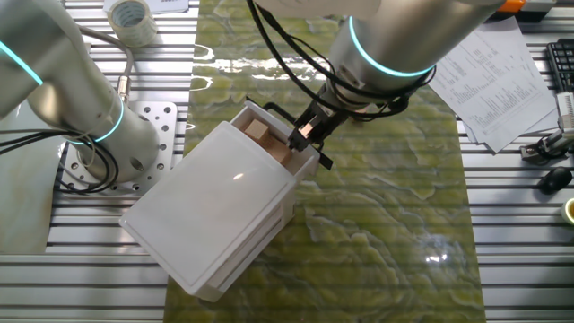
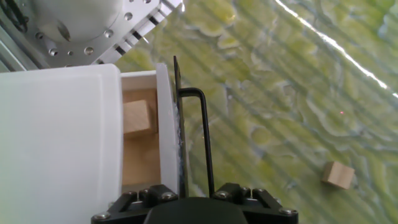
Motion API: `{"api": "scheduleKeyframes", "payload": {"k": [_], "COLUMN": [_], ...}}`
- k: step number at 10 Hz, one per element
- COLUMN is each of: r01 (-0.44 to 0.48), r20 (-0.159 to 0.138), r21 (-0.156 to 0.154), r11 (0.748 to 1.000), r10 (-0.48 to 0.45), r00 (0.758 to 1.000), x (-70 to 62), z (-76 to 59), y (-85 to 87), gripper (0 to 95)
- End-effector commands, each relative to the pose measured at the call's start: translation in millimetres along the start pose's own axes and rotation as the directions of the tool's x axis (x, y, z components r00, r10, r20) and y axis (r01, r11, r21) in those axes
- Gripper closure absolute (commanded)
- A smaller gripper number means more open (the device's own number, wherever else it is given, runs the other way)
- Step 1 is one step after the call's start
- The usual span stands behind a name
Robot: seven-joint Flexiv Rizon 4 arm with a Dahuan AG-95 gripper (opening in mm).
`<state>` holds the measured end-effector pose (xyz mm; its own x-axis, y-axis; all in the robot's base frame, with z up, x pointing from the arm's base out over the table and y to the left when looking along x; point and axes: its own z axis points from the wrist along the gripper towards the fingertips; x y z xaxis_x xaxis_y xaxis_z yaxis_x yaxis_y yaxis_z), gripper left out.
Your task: Take something out of a drawer
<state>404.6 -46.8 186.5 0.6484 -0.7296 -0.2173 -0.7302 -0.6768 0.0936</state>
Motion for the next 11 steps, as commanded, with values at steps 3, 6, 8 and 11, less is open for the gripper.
{"api": "scheduleKeyframes", "payload": {"k": [3,6,8,11], "r01": [-0.002,-0.047,-0.110,-0.231], "r20": [0.009,0.019,-0.001,0.005], "r21": [0.010,0.002,-0.017,-0.018], "r11": [1.000,0.999,0.994,0.973], "r10": [0.002,0.047,0.110,0.231], "r00": [1.000,0.999,0.994,0.973], "x": [-6.2,-7.6,-9.6,-7.1], "z": [-5.5,-7.9,-20.6,-24.9], "y": [-12.2,-13.7,-10.2,-7.4], "gripper": [57.0,57.0,57.0,57.0]}}
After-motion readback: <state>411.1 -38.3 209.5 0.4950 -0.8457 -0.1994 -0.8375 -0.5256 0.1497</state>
